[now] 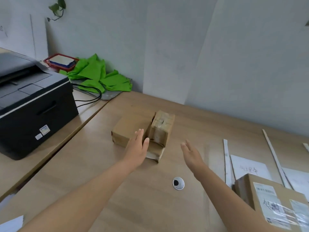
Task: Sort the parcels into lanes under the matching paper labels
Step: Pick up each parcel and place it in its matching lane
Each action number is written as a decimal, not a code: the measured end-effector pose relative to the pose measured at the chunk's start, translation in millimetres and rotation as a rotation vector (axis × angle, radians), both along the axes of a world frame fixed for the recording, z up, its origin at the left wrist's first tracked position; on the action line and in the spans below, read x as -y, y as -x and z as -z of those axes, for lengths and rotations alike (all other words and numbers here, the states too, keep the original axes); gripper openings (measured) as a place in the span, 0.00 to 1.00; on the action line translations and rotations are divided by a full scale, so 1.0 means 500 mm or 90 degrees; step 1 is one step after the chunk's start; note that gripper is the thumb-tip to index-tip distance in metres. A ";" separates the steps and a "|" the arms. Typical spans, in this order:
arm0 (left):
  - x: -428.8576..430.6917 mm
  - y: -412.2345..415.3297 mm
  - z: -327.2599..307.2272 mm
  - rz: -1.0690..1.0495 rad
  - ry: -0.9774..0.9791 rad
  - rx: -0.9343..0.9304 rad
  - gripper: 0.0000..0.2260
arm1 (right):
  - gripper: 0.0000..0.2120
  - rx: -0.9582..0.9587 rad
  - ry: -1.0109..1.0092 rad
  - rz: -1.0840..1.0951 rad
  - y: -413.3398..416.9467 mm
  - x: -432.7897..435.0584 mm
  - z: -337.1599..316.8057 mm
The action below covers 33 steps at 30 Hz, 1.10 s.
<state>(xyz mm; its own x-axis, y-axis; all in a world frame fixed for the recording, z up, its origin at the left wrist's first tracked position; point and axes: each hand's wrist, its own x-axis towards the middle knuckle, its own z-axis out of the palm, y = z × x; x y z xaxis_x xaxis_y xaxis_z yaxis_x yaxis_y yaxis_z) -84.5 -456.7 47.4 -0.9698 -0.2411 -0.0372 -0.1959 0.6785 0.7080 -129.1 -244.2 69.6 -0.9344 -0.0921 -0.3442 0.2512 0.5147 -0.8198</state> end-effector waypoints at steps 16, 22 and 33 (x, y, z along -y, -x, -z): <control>-0.032 0.078 0.064 -0.091 -0.297 -0.119 0.20 | 0.19 0.107 0.263 0.131 0.099 0.108 0.066; -0.047 -0.077 0.018 -0.098 -0.373 -0.095 0.10 | 0.12 0.181 0.270 0.119 -0.055 0.065 0.045; -0.128 -0.263 -0.096 -0.062 -0.491 -0.086 0.20 | 0.33 0.236 0.397 0.022 -0.223 -0.064 -0.069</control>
